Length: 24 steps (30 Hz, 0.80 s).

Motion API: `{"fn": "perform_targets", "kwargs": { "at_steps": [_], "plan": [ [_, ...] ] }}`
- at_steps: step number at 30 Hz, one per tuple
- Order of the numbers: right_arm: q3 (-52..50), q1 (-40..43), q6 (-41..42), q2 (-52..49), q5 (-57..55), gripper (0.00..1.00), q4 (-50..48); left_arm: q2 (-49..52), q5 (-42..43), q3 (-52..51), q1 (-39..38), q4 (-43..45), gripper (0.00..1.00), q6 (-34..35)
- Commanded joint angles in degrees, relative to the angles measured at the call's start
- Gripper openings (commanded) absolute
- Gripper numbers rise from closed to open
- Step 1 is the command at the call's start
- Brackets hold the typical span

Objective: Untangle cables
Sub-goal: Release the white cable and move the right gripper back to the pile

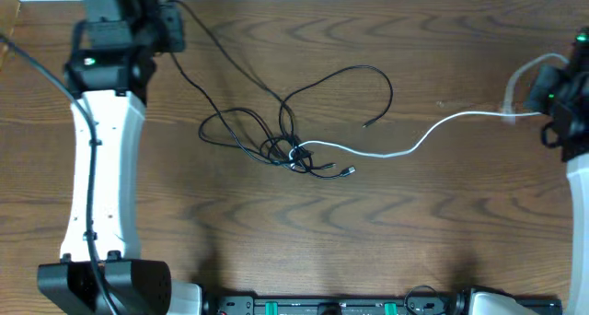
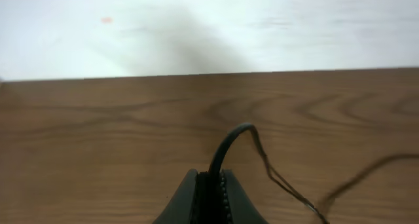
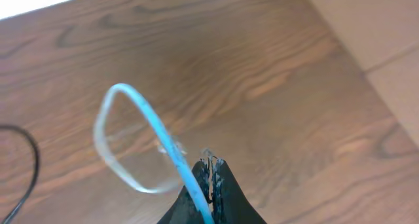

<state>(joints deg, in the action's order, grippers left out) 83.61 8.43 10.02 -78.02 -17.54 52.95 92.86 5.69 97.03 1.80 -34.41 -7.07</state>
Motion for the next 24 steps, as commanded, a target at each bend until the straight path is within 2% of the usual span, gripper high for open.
{"fn": "perform_targets", "kwargs": {
  "at_steps": [1,3,4,5,6,8,14,24],
  "plan": [
    [0.72,-3.69,-0.44,-2.69,-0.11,0.07,0.26,-1.33,0.26,0.24,-4.2,-0.26,0.07,0.9],
    [0.72,-4.87,-0.44,-3.89,-0.02,0.25,0.26,-1.36,0.28,0.24,-5.77,-0.28,0.07,0.92],
    [0.72,-5.35,-0.42,-4.44,-0.02,0.23,0.31,-1.36,0.28,0.24,-6.56,-0.31,0.08,0.92],
    [0.72,-5.97,-0.42,-5.03,-0.02,0.15,0.39,-1.36,0.28,0.24,-7.34,-0.31,0.07,0.92],
    [0.72,-6.51,-0.42,-5.6,0.37,0.15,0.42,-1.36,0.28,0.24,-7.85,-0.31,0.07,0.9],
    [0.72,-7.89,-0.46,-6.64,1.92,0.29,0.42,-1.36,0.28,0.24,-9.14,-0.46,0.08,0.87],
    [0.72,-13.66,-1.97,-10.29,4.66,0.44,0.15,-1.36,0.09,0.24,-11.91,-0.74,0.07,0.66],
    [0.72,-25.9,-4.13,-16.85,13.33,0.45,-1.01,-1.36,-0.39,0.24,-15.78,-0.94,0.07,-0.42]
  ]
}}
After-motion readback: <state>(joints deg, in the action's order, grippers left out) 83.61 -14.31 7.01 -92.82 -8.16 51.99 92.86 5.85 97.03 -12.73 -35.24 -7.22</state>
